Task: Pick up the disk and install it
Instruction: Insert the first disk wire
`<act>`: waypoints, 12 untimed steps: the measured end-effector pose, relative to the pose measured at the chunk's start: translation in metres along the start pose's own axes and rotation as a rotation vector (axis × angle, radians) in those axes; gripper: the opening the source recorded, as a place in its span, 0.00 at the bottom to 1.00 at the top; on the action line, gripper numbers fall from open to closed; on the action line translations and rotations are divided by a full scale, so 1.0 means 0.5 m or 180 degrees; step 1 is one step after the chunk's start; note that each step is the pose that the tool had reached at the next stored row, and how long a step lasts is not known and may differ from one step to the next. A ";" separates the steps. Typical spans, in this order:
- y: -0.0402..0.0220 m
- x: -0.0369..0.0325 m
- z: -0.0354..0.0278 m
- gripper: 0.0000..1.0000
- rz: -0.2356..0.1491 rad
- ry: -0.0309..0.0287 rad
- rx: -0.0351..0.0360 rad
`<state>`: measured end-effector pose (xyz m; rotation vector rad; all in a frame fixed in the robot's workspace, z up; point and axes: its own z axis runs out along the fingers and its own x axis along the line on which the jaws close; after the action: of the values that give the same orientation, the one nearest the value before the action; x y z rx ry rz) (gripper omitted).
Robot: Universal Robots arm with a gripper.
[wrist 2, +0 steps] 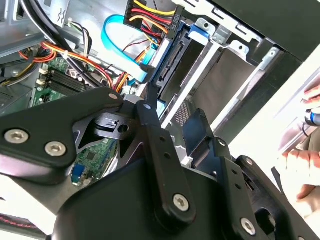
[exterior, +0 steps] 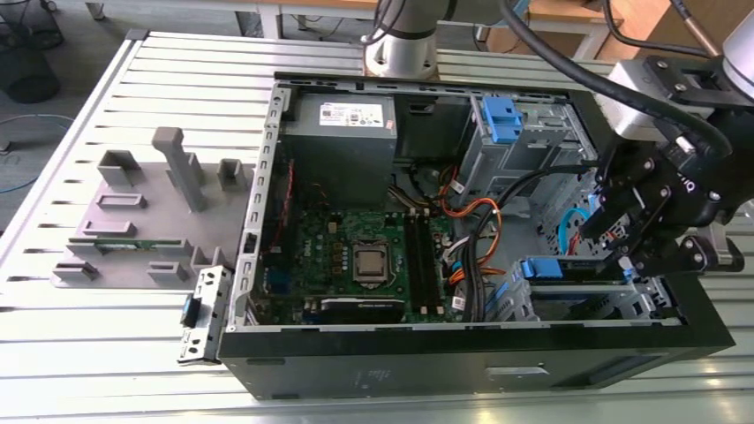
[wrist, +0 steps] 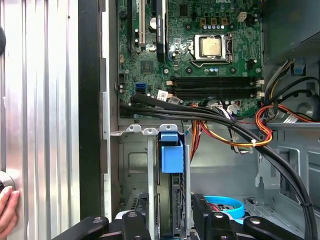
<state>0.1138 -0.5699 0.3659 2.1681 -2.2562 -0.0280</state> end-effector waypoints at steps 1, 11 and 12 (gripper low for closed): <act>0.000 0.000 -0.005 0.48 0.0000 -0.0001 0.0000; 0.000 -0.013 -0.014 0.48 0.0000 -0.0001 0.0000; 0.000 -0.015 -0.014 0.48 0.0000 -0.0001 0.0000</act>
<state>0.1141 -0.5626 0.3729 2.1682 -2.2565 -0.0285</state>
